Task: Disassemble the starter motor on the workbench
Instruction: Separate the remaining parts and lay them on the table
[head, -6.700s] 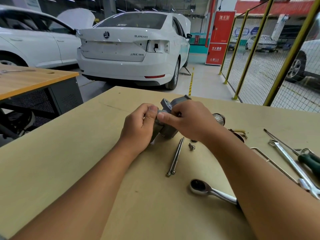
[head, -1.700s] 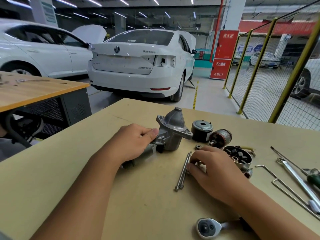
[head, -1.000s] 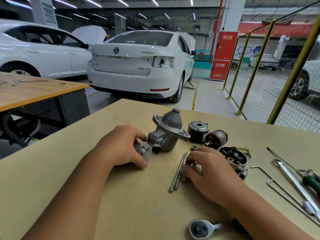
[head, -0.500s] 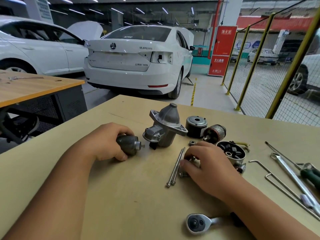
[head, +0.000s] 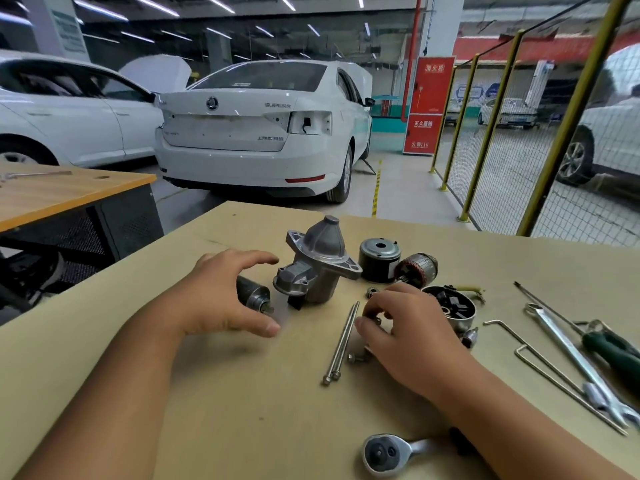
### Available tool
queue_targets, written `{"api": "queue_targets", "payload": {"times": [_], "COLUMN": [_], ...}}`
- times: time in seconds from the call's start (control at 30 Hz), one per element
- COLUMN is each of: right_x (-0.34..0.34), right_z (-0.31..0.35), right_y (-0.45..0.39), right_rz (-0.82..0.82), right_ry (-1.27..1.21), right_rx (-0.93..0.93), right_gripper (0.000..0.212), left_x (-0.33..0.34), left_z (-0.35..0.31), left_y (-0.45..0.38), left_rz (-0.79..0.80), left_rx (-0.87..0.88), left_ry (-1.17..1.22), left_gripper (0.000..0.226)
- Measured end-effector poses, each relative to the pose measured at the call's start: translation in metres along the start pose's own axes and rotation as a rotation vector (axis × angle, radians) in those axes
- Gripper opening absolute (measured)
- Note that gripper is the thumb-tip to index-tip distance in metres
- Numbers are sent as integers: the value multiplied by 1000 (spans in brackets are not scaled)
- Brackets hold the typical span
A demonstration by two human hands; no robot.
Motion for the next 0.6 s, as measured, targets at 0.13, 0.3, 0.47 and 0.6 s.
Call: {"api": "queue_targets", "payload": {"times": [0.13,0.3,0.47,0.6], "right_x": [-4,-7,-8,-8], "right_z": [-1,-2,-1,1], "right_y": [-2,0,1,1], "right_rz": [-48,-85,-69,-55], "right_ry": [-30,-66,-60,-43], "right_rx": [29,41,30,37], "right_gripper": [12,15,16,19], "left_x": [-2,1,30,45], "left_z": [-14,-62,-49,-41], "left_y": [-1,5,-16,-31], "left_rz": [-84,-516,-417,-348], "left_rx": [62,273,140,74], "left_ry": [-47,-175,-194,-331], "left_gripper": [120,73,78,108]}}
Point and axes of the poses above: each hand's wrist, its own y-axis away from the middle knuckle, its own x-axis out of the palm, z = x × y, the point moved 9 cm from there along -y, towards the middle knuckle, and after that the axes turned 14 degrees about y, right-handed, at the moved point
